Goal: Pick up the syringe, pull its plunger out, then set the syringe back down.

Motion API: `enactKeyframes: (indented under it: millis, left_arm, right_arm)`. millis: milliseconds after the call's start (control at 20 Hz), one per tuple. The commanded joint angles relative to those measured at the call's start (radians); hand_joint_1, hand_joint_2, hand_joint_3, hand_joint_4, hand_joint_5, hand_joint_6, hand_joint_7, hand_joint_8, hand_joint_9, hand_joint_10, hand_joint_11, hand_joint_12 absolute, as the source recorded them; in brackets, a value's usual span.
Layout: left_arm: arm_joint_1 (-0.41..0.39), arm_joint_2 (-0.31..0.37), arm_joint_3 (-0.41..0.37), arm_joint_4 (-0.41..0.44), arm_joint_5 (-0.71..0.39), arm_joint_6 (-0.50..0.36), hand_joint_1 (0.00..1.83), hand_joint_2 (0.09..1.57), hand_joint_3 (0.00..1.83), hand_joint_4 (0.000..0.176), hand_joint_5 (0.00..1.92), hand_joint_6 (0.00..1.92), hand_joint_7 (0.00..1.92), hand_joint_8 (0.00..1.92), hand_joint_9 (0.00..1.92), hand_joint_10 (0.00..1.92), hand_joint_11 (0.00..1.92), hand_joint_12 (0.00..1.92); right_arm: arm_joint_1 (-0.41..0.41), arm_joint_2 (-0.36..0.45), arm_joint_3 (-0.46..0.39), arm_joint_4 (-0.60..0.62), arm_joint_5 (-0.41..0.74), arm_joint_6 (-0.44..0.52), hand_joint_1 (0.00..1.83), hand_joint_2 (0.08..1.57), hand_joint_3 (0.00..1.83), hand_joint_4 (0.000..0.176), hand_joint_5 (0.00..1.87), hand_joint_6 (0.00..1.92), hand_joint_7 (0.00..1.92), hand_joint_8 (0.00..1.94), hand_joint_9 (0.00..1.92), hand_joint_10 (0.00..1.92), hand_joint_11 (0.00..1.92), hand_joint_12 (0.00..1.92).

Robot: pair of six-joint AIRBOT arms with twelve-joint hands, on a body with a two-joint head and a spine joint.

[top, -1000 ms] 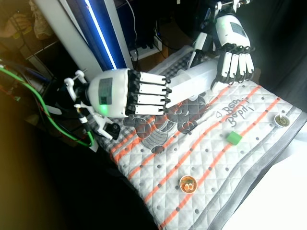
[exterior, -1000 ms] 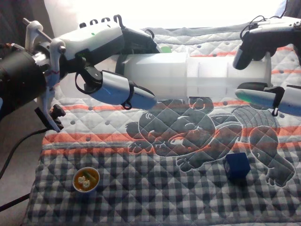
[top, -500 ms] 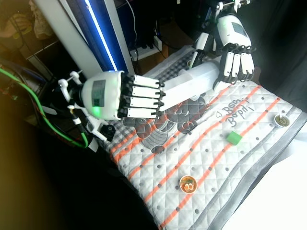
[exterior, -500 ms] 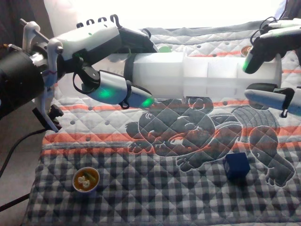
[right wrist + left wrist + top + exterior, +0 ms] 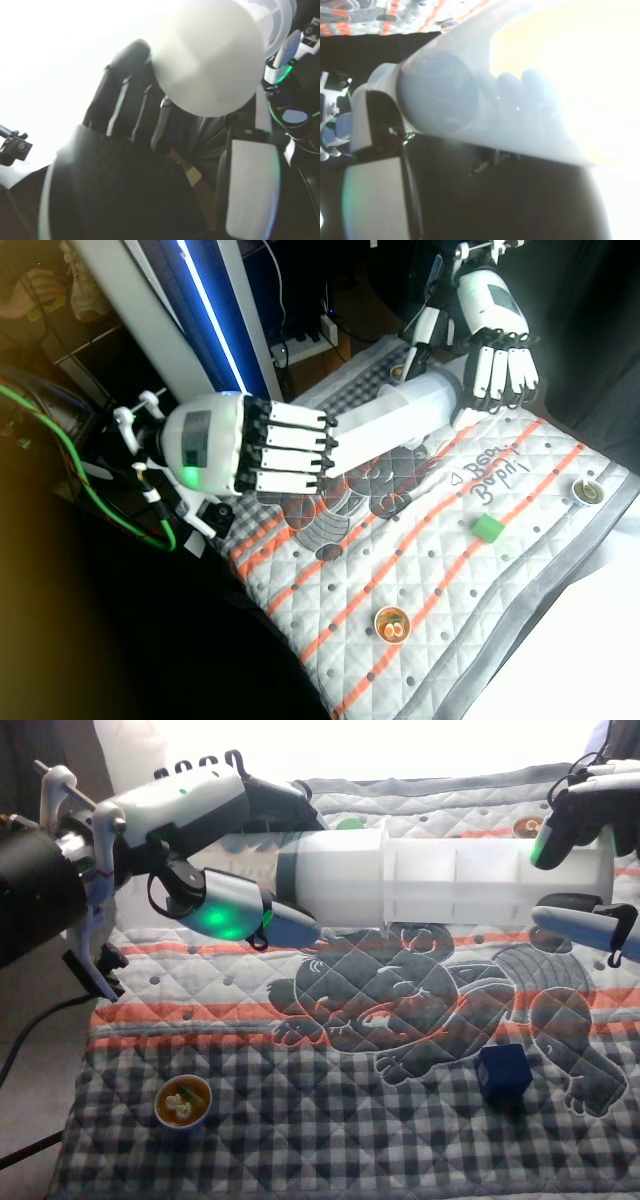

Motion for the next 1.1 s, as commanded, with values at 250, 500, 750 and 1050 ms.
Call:
enactKeyframes:
  millis: [250, 500, 750, 1050]
  left_arm:
    - [-0.004, 0.014, 0.015, -0.019, 0.116, -0.003, 1.19, 1.24, 0.00, 0.000, 0.92, 1.07, 0.56, 1.62, 0.15, 1.76, 0.01, 1.92]
    - [0.000, 0.014, 0.017, -0.027, 0.116, -0.003, 1.21, 1.22, 0.00, 0.000, 0.95, 1.06, 0.63, 1.49, 0.23, 1.57, 0.02, 1.92]
    - [0.005, 0.009, 0.022, -0.032, 0.116, -0.003, 1.20, 1.22, 0.00, 0.000, 0.95, 1.03, 0.60, 1.54, 0.20, 1.60, 0.00, 1.92]
    - [0.017, -0.007, 0.033, -0.046, 0.104, -0.003, 1.20, 1.24, 0.00, 0.000, 0.93, 1.01, 0.57, 1.63, 0.23, 1.68, 0.10, 1.92]
  right_arm:
    - [0.005, 0.018, 0.007, 0.077, 0.177, -0.016, 1.19, 1.26, 0.01, 0.000, 0.79, 1.12, 0.67, 1.74, 0.62, 1.92, 0.64, 1.92]
    - [0.003, 0.019, 0.006, 0.081, 0.181, -0.016, 1.18, 1.27, 0.00, 0.000, 0.75, 1.20, 0.70, 1.68, 0.59, 1.78, 0.56, 1.92]
    - [0.003, 0.019, 0.006, 0.081, 0.181, -0.016, 0.71, 0.93, 0.00, 0.076, 0.22, 0.16, 0.19, 0.03, 0.25, 0.24, 0.07, 1.31]
    - [0.003, 0.019, 0.006, 0.081, 0.181, -0.016, 0.79, 0.82, 0.00, 0.087, 0.20, 0.01, 0.02, 0.00, 0.11, 0.02, 0.00, 1.06]
